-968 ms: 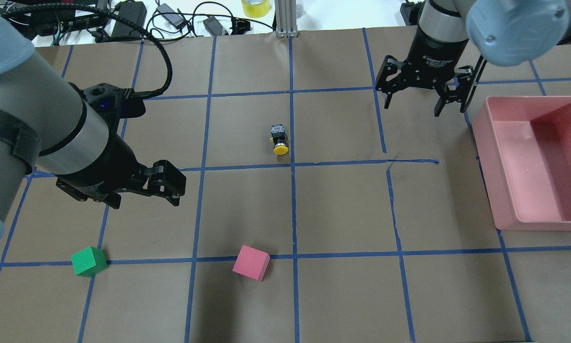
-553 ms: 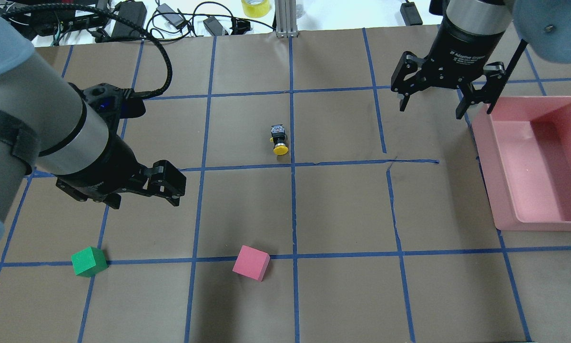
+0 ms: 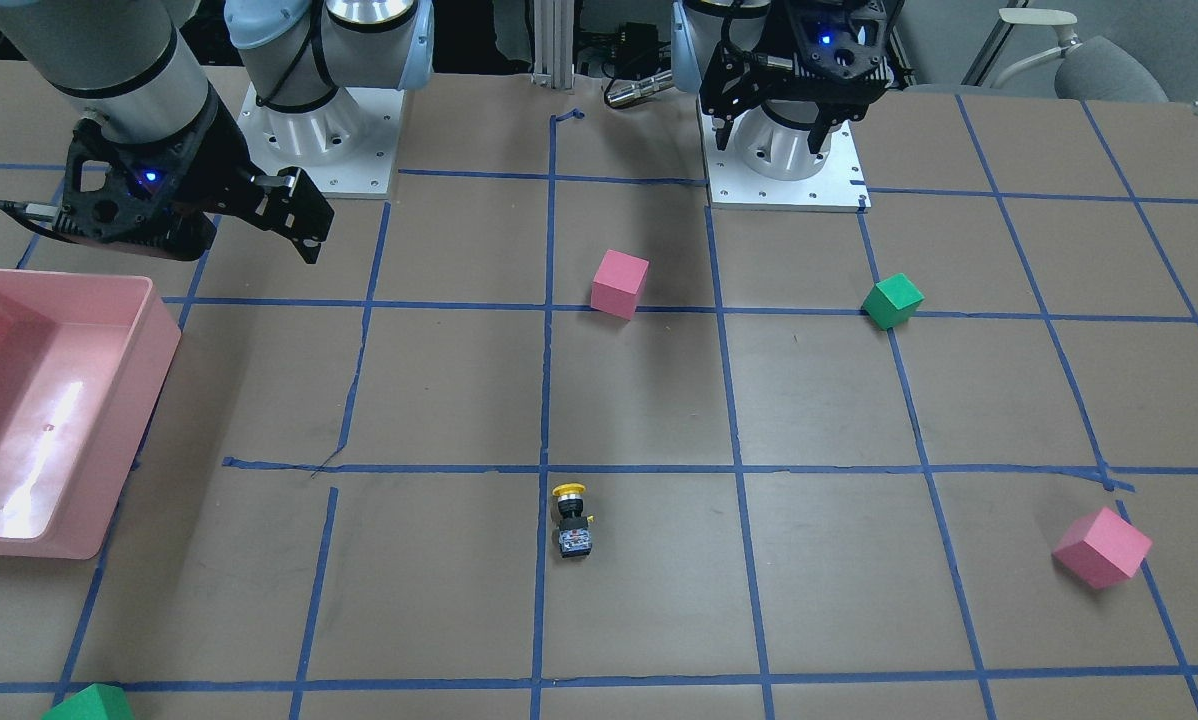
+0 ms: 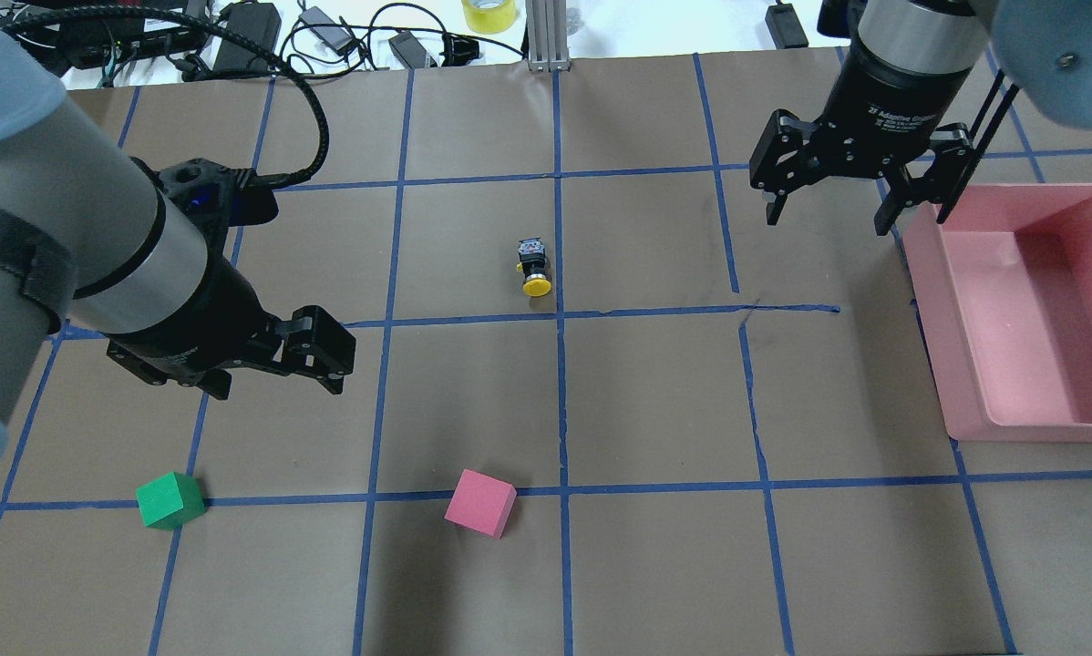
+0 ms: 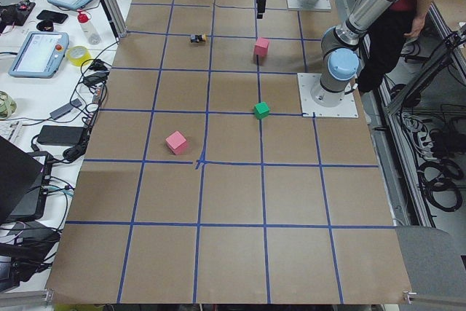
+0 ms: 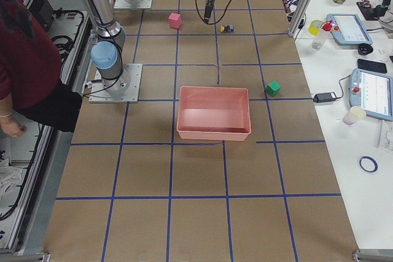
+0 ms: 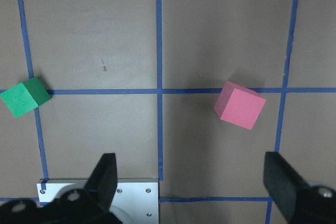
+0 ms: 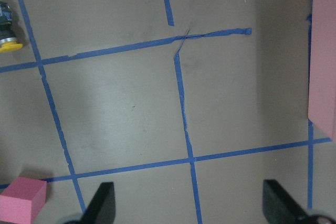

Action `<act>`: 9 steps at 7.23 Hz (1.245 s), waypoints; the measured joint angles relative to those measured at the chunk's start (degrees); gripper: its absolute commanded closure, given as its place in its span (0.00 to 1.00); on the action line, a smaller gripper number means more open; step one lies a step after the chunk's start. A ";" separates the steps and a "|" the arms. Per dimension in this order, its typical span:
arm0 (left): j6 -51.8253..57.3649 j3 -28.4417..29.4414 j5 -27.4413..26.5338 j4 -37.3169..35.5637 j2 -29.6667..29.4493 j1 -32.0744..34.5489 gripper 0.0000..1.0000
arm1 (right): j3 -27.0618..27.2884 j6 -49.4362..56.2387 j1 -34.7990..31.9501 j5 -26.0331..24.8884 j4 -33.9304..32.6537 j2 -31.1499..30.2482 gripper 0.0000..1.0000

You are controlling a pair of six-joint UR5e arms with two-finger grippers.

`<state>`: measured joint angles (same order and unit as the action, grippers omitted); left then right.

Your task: Align button upright

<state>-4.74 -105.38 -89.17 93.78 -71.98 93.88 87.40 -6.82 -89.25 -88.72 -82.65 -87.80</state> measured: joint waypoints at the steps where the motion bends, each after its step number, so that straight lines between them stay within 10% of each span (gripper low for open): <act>1: 0.00 0.00 -0.01 0.00 0.00 0.00 0.00 | 0.55 1.61 0.10 -0.25 -0.17 0.34 0.00; 9: 0.00 0.00 0.13 0.00 0.00 -0.01 0.00 | 2.57 2.60 0.22 -1.81 -0.93 0.78 0.00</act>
<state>-4.75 -105.38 -89.05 93.78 -71.98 93.87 89.97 -4.22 -89.03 -90.53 -83.57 -87.02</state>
